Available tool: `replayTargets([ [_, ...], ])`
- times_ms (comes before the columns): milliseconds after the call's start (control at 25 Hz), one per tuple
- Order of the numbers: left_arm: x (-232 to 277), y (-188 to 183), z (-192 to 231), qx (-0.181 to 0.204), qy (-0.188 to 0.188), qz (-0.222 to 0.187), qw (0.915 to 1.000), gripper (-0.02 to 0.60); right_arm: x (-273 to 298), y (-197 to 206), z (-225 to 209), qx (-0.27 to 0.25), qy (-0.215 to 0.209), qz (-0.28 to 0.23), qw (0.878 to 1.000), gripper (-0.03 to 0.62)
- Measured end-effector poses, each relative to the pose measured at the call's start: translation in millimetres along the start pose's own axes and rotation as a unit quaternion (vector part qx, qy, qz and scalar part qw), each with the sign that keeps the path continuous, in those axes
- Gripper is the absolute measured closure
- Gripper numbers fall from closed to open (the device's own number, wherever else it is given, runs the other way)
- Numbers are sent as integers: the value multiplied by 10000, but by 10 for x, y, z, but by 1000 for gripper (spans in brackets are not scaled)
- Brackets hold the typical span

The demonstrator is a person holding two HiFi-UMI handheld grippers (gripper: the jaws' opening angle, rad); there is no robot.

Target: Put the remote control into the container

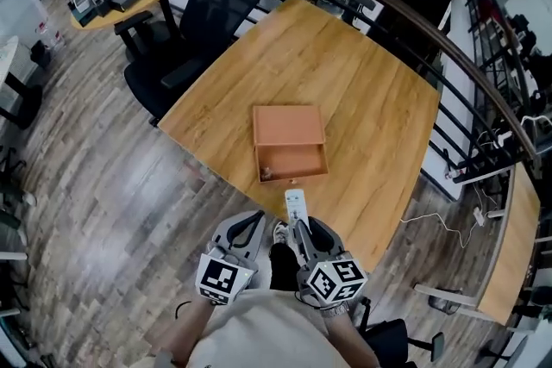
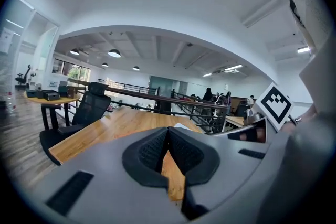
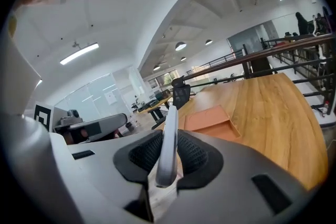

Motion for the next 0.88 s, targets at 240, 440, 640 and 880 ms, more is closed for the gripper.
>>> replayTargets([
  [240,683,-24,261,-159,-772,124,9968,571,786,-359,-602,-521,-634,565,9950,493],
  [440,1102,-117,366,-253,-1162,111,9928,571,1251,-436,-1058,-755,-825,1056,9881,493],
  [640,1295,-43,490,-343,-1544,305,9869,571,1746,-268,-1380,-1439,-1039,1657,9701,493],
  [880,1476,222,734,-680,-1862,481,9790,571,2393,108,-1589,-2170,-1484,2581,9297,493],
])
Point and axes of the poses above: the fingertips, and each gripper's own axes: x forward along the fingers, z to its left, y out of its underside, the point moved 2 cm from there along -x, backward along the fingers, and after that the axes turned 1 degree about -y, right-handed, at the moved point
